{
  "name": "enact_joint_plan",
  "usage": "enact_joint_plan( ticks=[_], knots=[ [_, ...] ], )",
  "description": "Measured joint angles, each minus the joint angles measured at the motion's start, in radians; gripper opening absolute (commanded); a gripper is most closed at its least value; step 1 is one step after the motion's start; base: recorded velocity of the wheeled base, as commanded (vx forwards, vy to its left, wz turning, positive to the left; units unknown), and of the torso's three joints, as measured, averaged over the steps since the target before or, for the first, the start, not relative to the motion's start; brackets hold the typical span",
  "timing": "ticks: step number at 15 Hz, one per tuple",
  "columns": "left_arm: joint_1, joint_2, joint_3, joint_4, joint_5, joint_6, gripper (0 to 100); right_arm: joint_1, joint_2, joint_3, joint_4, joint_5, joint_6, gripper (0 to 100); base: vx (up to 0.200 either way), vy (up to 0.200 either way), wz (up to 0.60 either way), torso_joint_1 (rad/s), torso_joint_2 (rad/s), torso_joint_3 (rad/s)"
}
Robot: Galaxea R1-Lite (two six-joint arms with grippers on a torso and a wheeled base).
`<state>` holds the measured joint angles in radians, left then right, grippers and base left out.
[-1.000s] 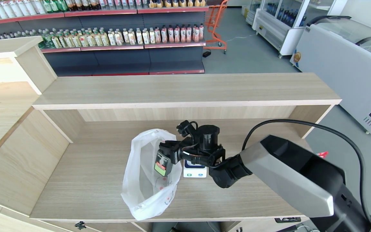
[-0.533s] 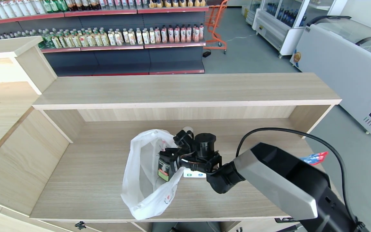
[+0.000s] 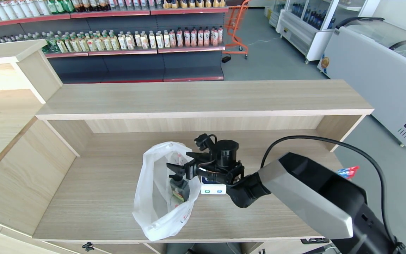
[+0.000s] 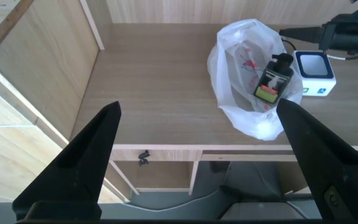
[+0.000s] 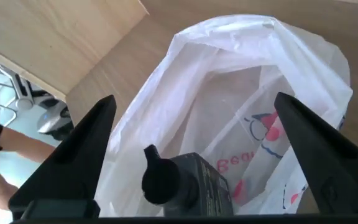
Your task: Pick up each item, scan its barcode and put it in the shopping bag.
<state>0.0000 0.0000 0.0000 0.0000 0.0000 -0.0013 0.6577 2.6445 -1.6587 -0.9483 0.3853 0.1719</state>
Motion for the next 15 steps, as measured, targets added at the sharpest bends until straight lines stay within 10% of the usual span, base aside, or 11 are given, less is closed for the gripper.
enact_joint_plan(
  ticks=[4, 10, 15],
  knots=[
    [0.0, 0.0, 0.0, 0.0, 0.0, 0.0, 100, -0.067, -0.148, 0.122, -0.002, -0.005, 0.072, 100, 0.0, 0.0, 0.0, 0.0, 0.0, 0.0],
    [0.0, 0.0, 0.0, 0.0, 0.0, 0.0, 100, -0.167, -0.643, 0.707, 0.018, -0.004, 0.079, 100, 0.0, 0.0, 0.0, 0.0, 0.0, 0.0],
    [0.0, 0.0, 0.0, 0.0, 0.0, 0.0, 100, -0.359, -1.168, 1.068, 0.367, -0.185, 0.066, 100, 0.0, 0.0, 0.0, 0.0, 0.0, 0.0]
  ],
)
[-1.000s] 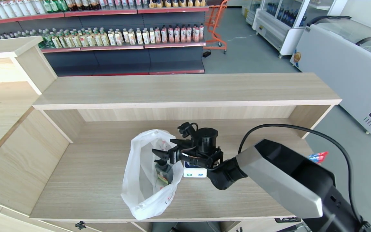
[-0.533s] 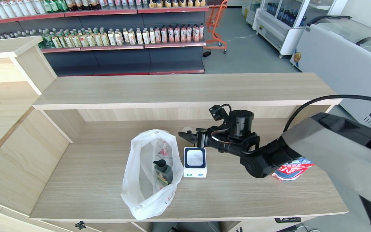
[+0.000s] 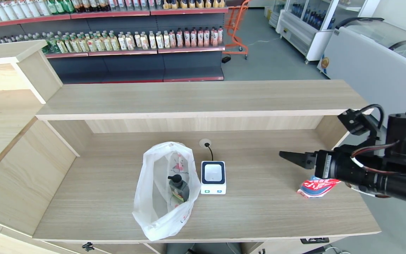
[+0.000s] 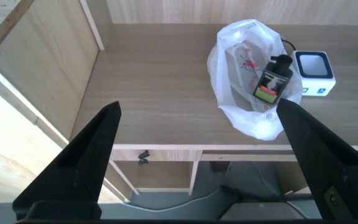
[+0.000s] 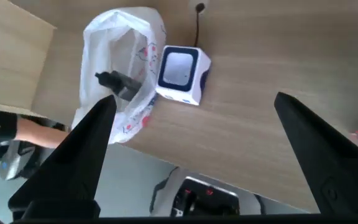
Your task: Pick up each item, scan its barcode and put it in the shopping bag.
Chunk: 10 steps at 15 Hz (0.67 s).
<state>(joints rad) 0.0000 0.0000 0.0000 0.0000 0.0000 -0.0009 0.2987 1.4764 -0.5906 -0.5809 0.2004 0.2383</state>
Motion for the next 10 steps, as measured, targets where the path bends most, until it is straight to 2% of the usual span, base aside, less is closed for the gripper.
enact_joint_plan(
  ticks=[3, 10],
  knots=[
    [0.0, 0.0, 0.0, 0.0, 0.0, 0.0, 100, -0.139, -0.154, 0.073, 0.071, -0.061, 0.033, 100, 0.0, 0.0, 0.0, 0.0, 0.0, 0.0],
    [0.0, 0.0, 0.0, 0.0, 0.0, -0.001, 100, -0.208, -0.219, 0.08, 0.11, -0.073, 0.034, 100, 0.0, 0.0, 0.0, 0.0, 0.0, 0.0]
  ],
)
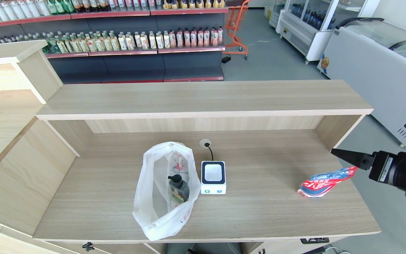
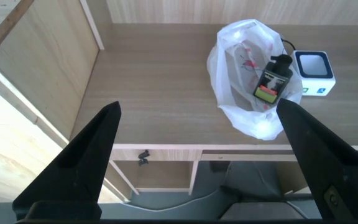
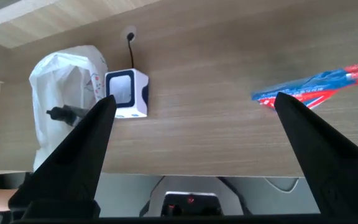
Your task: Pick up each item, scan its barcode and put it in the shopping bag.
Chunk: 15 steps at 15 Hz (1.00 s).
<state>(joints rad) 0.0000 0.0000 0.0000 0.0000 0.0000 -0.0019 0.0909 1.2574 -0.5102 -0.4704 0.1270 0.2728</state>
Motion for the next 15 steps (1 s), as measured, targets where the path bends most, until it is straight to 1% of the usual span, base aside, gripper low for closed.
enact_joint_plan(
  ticks=[2, 6, 10, 13, 15],
  knots=[
    [0.0, 0.0, 0.0, 0.0, 0.0, -0.012, 100, -0.015, -0.002, -0.002, 0.005, -0.033, 0.0, 100, 0.0, -0.2, 0.0, 0.002, 0.0, 0.0],
    [0.0, 0.0, 0.0, -0.001, 0.001, -0.012, 100, -0.021, 0.003, 0.006, 0.011, -0.047, 0.059, 100, 0.0, -0.2, 0.0, 0.001, 0.0, 0.006],
    [0.0, 0.0, 0.0, -0.001, 0.001, -0.008, 100, -0.022, 0.012, 0.007, 0.051, -0.051, 0.13, 100, 0.0, 0.0, 0.0, 0.0, 0.0, 0.0],
    [0.0, 0.0, 0.0, 0.0, 0.001, -0.008, 100, -0.027, 0.018, 0.007, 0.056, -0.061, 0.139, 100, -0.2, 0.0, 0.0, 0.007, 0.0, 0.002],
    [0.0, 0.0, 0.0, 0.0, 0.001, -0.006, 100, -0.027, 0.024, 0.003, 0.057, -0.072, 0.172, 100, 0.0, 0.0, 0.0, 0.0, 0.0, 0.0]
  ],
)
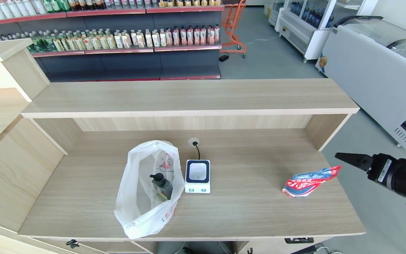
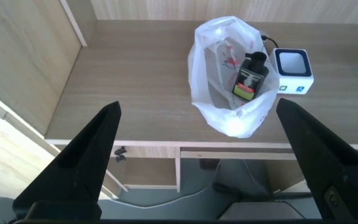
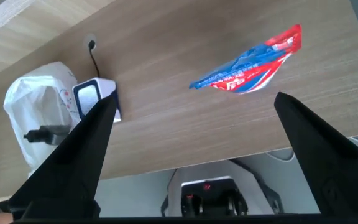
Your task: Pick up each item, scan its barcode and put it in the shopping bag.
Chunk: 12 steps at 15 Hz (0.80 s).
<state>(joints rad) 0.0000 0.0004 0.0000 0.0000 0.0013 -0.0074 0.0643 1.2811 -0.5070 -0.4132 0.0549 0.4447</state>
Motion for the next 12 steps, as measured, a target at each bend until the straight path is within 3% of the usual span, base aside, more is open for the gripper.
enact_joint_plan(
  ticks=[1, 4, 7, 9, 12],
  knots=[
    [-0.001, 0.0, 0.0, 0.0, 0.0, 0.0, 100, -0.001, 0.003, -0.01, 0.0, -0.013, 0.039, 100, 0.0, 0.0, 0.0, 0.0, 0.0, 0.0],
    [0.0, 0.0, 0.0, 0.0, -0.001, -0.002, 100, -0.018, 0.017, -0.066, 0.053, -0.063, 0.131, 100, 0.0, -0.2, 0.0, 0.007, 0.0, 0.009],
    [0.0, 0.0, 0.0, 0.0, -0.001, 0.0, 100, -0.046, 0.051, -0.143, 0.107, -0.072, 0.192, 100, 0.0, 0.0, 0.0, 0.0, 0.0, 0.0],
    [0.0, 0.0, 0.0, 0.0, -0.002, 0.0, 100, -0.066, 0.081, -0.211, 0.254, -0.079, 0.267, 100, 0.0, 0.0, 0.0, 0.0, 0.0, 0.0],
    [0.0, 0.0, 0.0, 0.0, -0.001, 0.0, 100, -0.088, 0.136, -0.272, 0.351, -0.116, 0.328, 100, 0.0, 0.0, 0.0, 0.0, 0.0, 0.0]
  ],
)
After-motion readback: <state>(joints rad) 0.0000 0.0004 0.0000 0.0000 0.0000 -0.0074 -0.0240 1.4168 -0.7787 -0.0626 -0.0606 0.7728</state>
